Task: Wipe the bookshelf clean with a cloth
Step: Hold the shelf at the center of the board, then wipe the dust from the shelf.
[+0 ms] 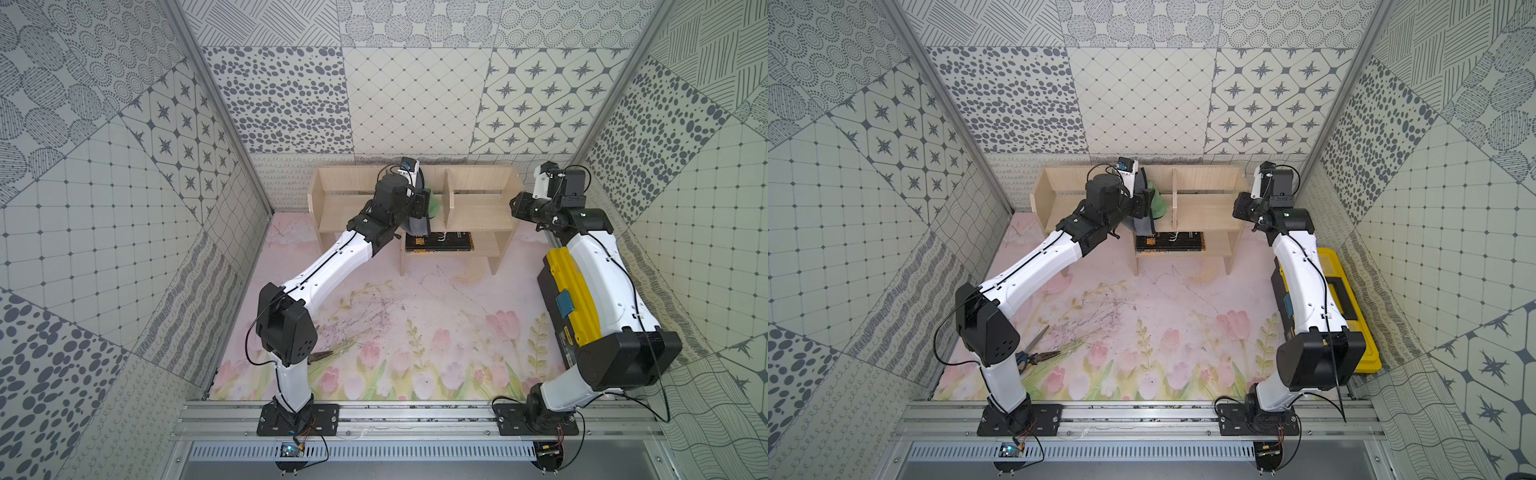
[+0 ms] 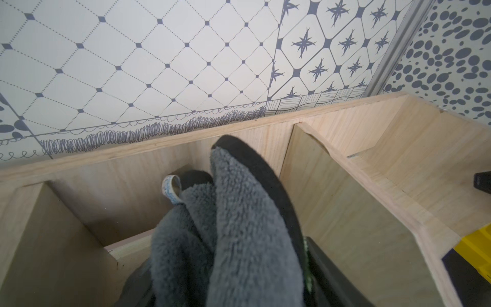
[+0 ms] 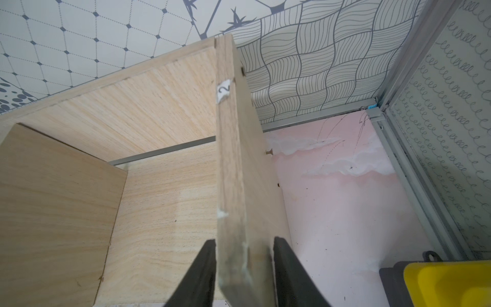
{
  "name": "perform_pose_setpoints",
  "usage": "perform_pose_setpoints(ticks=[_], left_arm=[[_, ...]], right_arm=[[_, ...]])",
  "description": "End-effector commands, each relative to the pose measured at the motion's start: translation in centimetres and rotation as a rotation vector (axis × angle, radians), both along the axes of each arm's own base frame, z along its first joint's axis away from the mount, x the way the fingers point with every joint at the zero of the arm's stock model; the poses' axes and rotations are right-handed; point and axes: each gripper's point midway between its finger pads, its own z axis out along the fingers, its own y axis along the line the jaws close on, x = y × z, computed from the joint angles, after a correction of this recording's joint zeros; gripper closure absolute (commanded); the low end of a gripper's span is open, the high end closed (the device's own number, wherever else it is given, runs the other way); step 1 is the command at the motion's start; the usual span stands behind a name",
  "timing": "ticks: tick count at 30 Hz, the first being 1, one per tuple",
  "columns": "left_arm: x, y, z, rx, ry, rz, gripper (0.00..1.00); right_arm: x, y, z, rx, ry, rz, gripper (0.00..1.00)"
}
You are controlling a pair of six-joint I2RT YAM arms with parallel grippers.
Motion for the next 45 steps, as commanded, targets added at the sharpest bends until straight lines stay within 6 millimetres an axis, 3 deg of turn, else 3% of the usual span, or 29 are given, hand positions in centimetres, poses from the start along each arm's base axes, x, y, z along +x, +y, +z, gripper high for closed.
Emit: perform_pose_setpoints(ticks=[1, 4, 7, 10, 11, 18, 22, 26, 28, 34, 38, 42, 45], left_arm=[[-0.6, 0.8, -2.1, -0.024, 0.084, 0.046, 0.32], [-1.0, 0.2, -4.9, 0.004, 0.144, 0.045, 0.43], [-1.4, 0.0, -7.0, -0.003, 0.198, 0.067, 0.66], [-1.2, -0.3, -7.2, -0.031, 0.212, 0.063, 0.88], [-1.0, -0.6, -6.8, -0.033, 0.203, 0.056, 1.00], [2.3, -2.0, -1.1, -0.025, 0.086, 0.060, 1.00], [4.8, -0.3, 0.6, 0.026, 0.045, 0.170, 1.00], [5.9, 2.9, -1.6, 0.085, 0.120, 0.285, 1.00], [5.6, 3.3, -3.2, 0.126, 0.160, 0.287, 1.00], [1.7, 2.1, -7.9, 0.190, 0.248, 0.204, 1.00], [-0.9, 0.0, -9.6, 0.172, 0.276, 0.119, 1.00], [-1.2, -1.4, -9.5, 0.127, 0.296, 0.067, 1.00], [-0.2, -2.2, -7.1, 0.115, 0.259, 0.054, 1.00]], right_arm=[[0.3, 0.9, 1.7, 0.006, -0.069, 0.045, 0.72], [0.0, 1.3, 1.7, 0.016, -0.072, 0.063, 0.83], [0.0, 1.5, 1.5, 0.017, -0.071, 0.077, 0.91], [0.1, 1.7, 1.3, 0.017, -0.069, 0.091, 0.96], [0.2, 1.9, 1.3, 0.024, -0.069, 0.103, 0.98], [-0.3, 3.9, 1.9, 0.086, -0.100, 0.205, 1.00], [-0.5, 4.1, 2.0, 0.099, -0.106, 0.213, 1.00], [-0.7, 4.3, 2.1, 0.107, -0.111, 0.225, 1.00], [-0.7, 4.4, 2.1, 0.106, -0.112, 0.228, 1.00], [-0.9, 4.4, 2.0, 0.107, -0.114, 0.232, 1.00], [-1.2, 4.2, 1.7, 0.100, -0.111, 0.223, 1.00], [-1.4, 4.3, 1.2, 0.102, -0.106, 0.226, 1.00], [-1.5, 4.5, 0.9, 0.111, -0.099, 0.234, 1.00]])
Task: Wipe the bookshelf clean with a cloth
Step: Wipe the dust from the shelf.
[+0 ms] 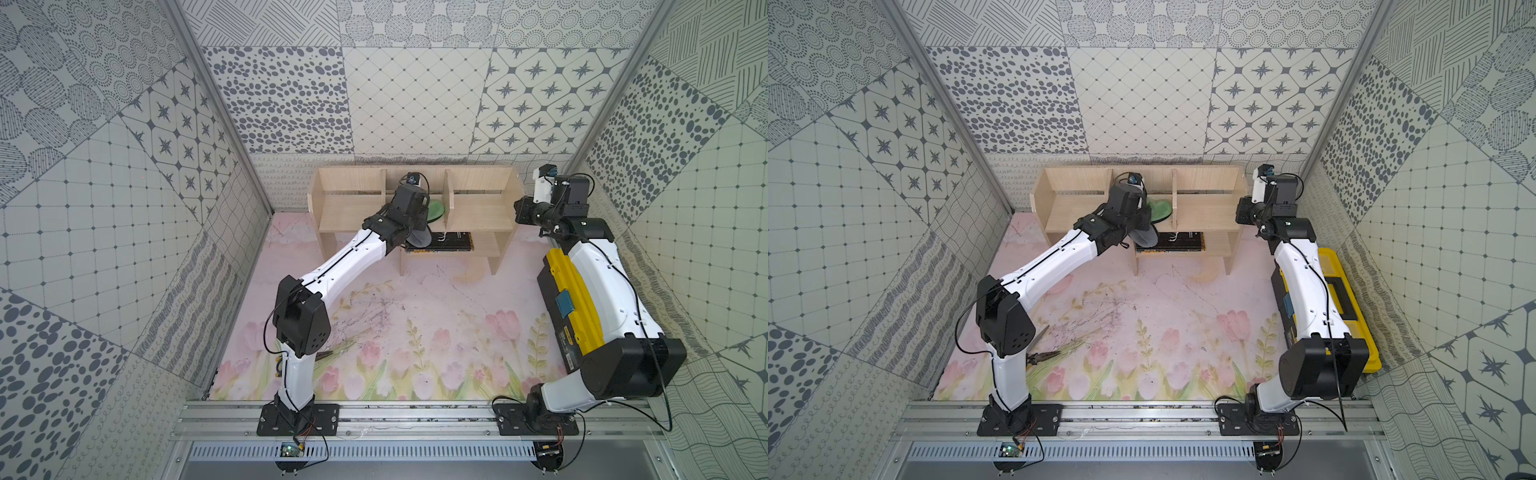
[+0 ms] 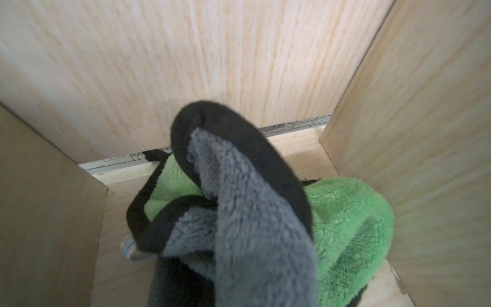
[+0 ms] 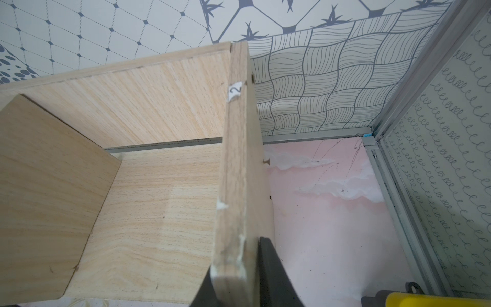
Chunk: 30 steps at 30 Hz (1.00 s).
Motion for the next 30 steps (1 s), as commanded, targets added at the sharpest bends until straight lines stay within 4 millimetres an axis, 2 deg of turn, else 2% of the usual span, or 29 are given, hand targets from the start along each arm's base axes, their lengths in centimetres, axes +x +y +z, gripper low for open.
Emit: perform_pose_setpoints(ticks=[1, 5, 8, 11, 13, 15, 20, 25, 28, 30], left_arm=[[-0.1, -2.0, 1.1, -0.022, 0.023, -0.076, 1.00], [2.2, -1.2, 4.7, -0.034, -0.050, -0.030, 1.00], [4.0, 0.8, 6.3, -0.038, -0.089, 0.051, 1.00], [4.8, 2.7, 6.8, -0.047, -0.104, 0.102, 1.00], [4.9, 3.8, 6.3, -0.012, -0.095, 0.136, 1.00], [4.6, 3.8, 5.3, 0.007, -0.074, 0.123, 1.00], [2.6, 2.0, 2.2, 0.029, -0.006, 0.049, 1.00], [-0.7, -0.9, -1.1, -0.002, 0.076, -0.037, 1.00], [-1.4, -3.1, -0.8, -0.063, 0.063, -0.105, 1.00], [-1.1, -3.8, 0.1, -0.093, 0.056, -0.119, 1.00]], right_arm=[[-1.4, 4.6, 1.1, 0.200, 0.003, 0.156, 1.00], [-1.7, 4.9, 1.1, 0.205, 0.004, 0.168, 1.00], [-1.9, 4.9, 1.2, 0.205, 0.002, 0.171, 1.00], [-2.1, 4.9, 1.2, 0.205, 0.002, 0.174, 1.00], [-2.1, 5.0, 1.2, 0.208, 0.003, 0.178, 1.00], [-2.2, 5.2, 1.2, 0.211, 0.000, 0.184, 1.00], [-2.2, 5.0, 0.9, 0.205, 0.005, 0.178, 1.00], [-2.4, 5.0, 0.9, 0.202, 0.002, 0.178, 1.00], [-2.4, 5.1, 0.9, 0.207, 0.004, 0.181, 1.00], [-2.5, 5.1, 1.0, 0.208, 0.001, 0.185, 1.00]])
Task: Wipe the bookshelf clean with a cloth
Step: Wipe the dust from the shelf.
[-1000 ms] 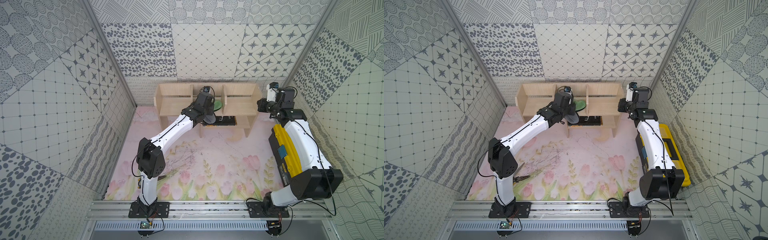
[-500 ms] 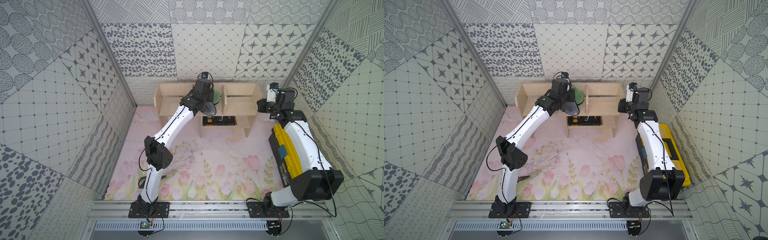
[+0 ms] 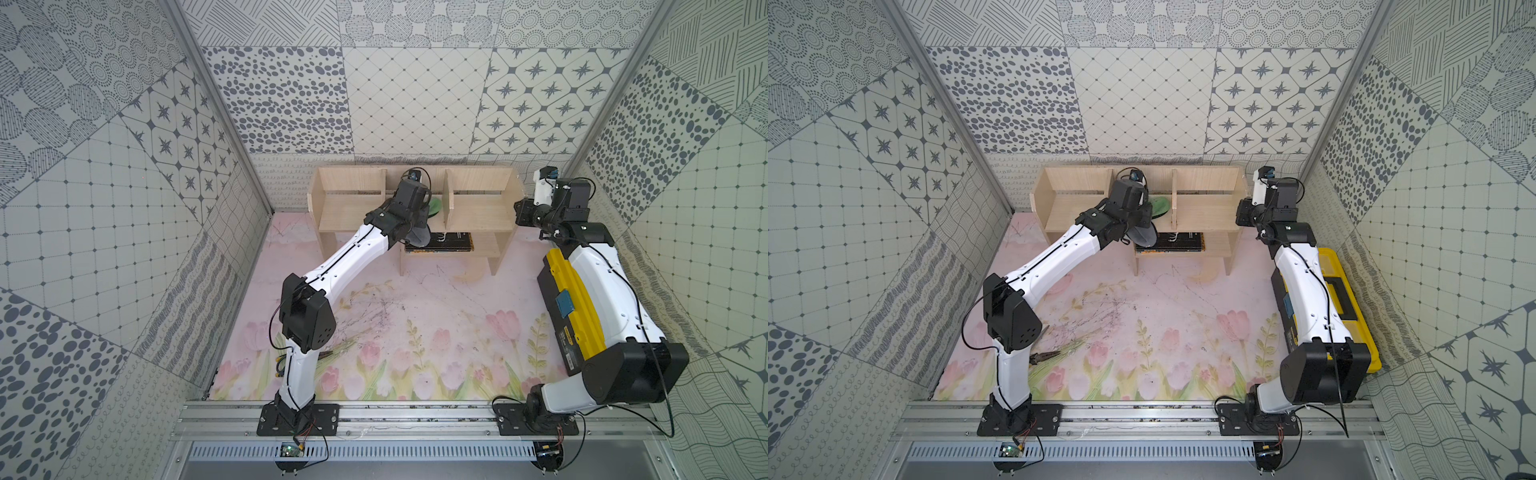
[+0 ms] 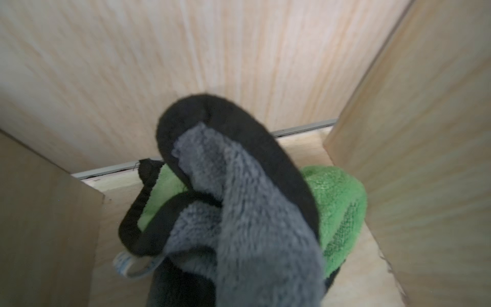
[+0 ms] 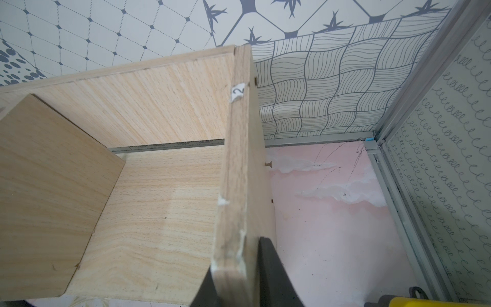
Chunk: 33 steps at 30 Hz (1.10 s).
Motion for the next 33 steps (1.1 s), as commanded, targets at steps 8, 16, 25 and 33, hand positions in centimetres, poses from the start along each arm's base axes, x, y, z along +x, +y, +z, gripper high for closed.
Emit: perform_pose_setpoints(ticks=[8, 16, 25, 33], left_arm=[[1.8, -2.5, 7.0, -0.102, -0.126, -0.030, 1.00], [3.1, 5.1, 8.8, 0.008, -0.199, 0.193, 1.00], [0.1, 5.2, 4.8, 0.045, -0.140, 0.166, 1.00], [-0.3, 2.9, 2.5, -0.002, -0.093, 0.117, 1.00]], right_arm=[[-1.9, 5.2, 0.8, 0.205, 0.031, 0.188, 1.00], [-2.1, 5.5, 0.9, 0.206, 0.028, 0.208, 1.00], [-2.0, 5.6, 0.6, 0.211, 0.037, 0.211, 1.00], [-2.3, 5.6, 0.4, 0.212, 0.035, 0.211, 1.00]])
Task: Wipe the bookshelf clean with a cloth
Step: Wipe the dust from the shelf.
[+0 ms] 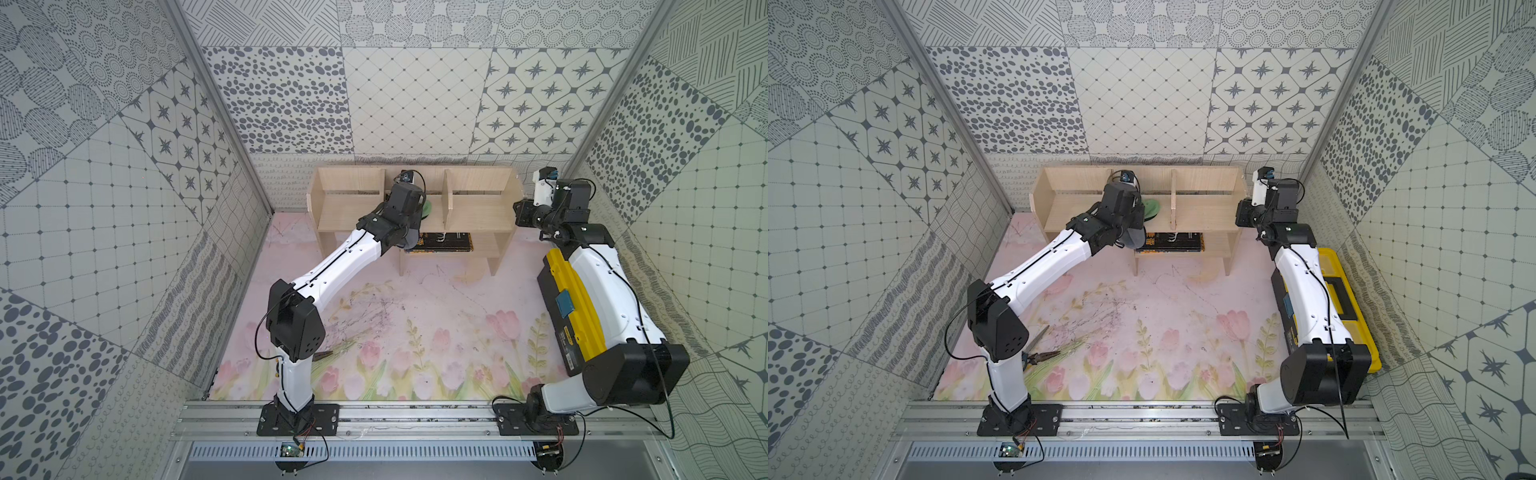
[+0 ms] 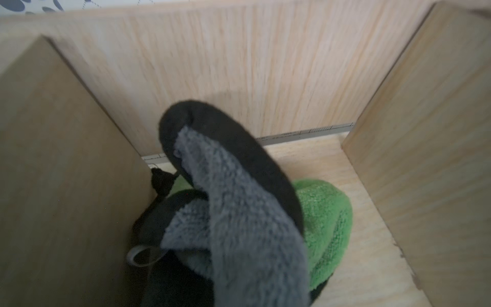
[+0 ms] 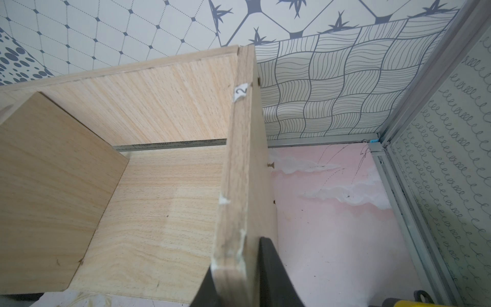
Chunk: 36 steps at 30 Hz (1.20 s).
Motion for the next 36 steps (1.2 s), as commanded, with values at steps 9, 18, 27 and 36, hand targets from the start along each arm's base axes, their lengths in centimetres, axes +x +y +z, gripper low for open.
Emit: perform_pose_setpoints(ticks=[9, 18, 27, 36], left_arm=[[2.5, -4.3, 9.5, -0.205, -0.149, -0.136, 1.00], [3.0, -2.3, 11.9, -0.269, -0.186, -0.113, 1.00], [0.6, -8.5, 6.4, -0.350, -0.026, -0.316, 1.00], [-0.8, -2.1, 1.3, -0.240, 0.022, -0.040, 1.00]], right_arm=[[-2.0, 5.6, 0.2, 0.222, 0.054, 0.204, 1.00], [-2.2, 5.8, 0.1, 0.226, 0.057, 0.212, 1.00], [-2.5, 5.7, -0.2, 0.222, 0.059, 0.209, 1.00], [-2.4, 5.6, -0.7, 0.215, 0.067, 0.204, 1.00]])
